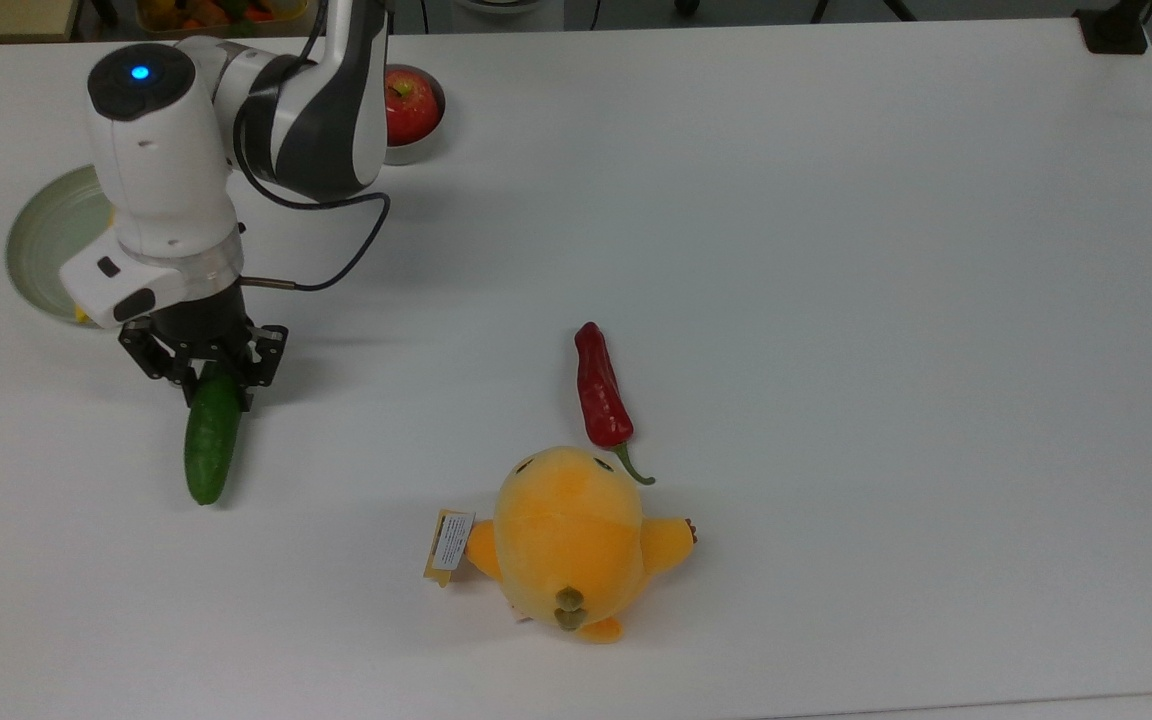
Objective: Put the cucumber on the left side of the bowl
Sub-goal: 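Close the gripper on the green cucumber, then lift the cucumber and carry it toward the apple bowl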
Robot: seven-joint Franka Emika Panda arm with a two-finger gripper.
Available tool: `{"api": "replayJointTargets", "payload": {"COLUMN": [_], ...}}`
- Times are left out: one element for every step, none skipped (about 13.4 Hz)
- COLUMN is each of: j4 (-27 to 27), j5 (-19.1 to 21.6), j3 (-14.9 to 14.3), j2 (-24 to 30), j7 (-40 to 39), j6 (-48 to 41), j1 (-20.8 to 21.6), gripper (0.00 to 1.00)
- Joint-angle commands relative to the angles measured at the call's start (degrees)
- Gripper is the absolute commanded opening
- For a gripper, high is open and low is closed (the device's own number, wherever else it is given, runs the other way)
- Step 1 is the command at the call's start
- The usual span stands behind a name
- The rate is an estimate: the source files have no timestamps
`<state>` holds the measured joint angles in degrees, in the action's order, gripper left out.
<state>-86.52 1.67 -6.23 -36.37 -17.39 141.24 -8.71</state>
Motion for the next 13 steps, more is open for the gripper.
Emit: {"api": "replayJointTargets", "payload": {"j4": [-1.02, -1.01, -1.19, -1.19, -1.10, -1.28, -1.54, -1.63, -1.89, -2.68, -4.51, -6.71, -9.51], "j5": [0.26, 0.27, 0.35, 0.61, 1.84, 2.54, 2.90, 2.90, 2.99, 3.16, 4.12, 5.44, 6.84], "j3": [0.26, 0.26, 0.26, 0.34, 0.26, 0.34, 0.26, 0.34, 0.35, 0.35, 0.35, 0.35, 0.35], "j2": [8.31, 10.85, 13.75, 16.65, 20.77, 25.25, 28.77, 30.81, 32.74, 34.50, 37.22, 39.42, 41.53], "j7": [0.78, 1.04, 1.04, 1.04, 1.13, 1.13, 1.22, 1.13, 1.13, 1.13, 1.13, 1.13, 1.22], "j6": [-7.00, -10.25, -13.59, -17.54, -24.37, -30.96, -38.51, -43.55, -47.95, -51.73, -56.47, -60.95, -63.61], "j1": [0.71, 0.71, 0.89, 1.41, 2.55, 3.43, 4.74, 5.71, 7.11, 8.35, 10.36, 12.03, 13.62], "gripper": [0.09, 0.08, 0.09, 0.09, 0.09, 0.10, 0.12, 0.12, 0.12, 0.12, 0.12, 0.12, 0.12]}}
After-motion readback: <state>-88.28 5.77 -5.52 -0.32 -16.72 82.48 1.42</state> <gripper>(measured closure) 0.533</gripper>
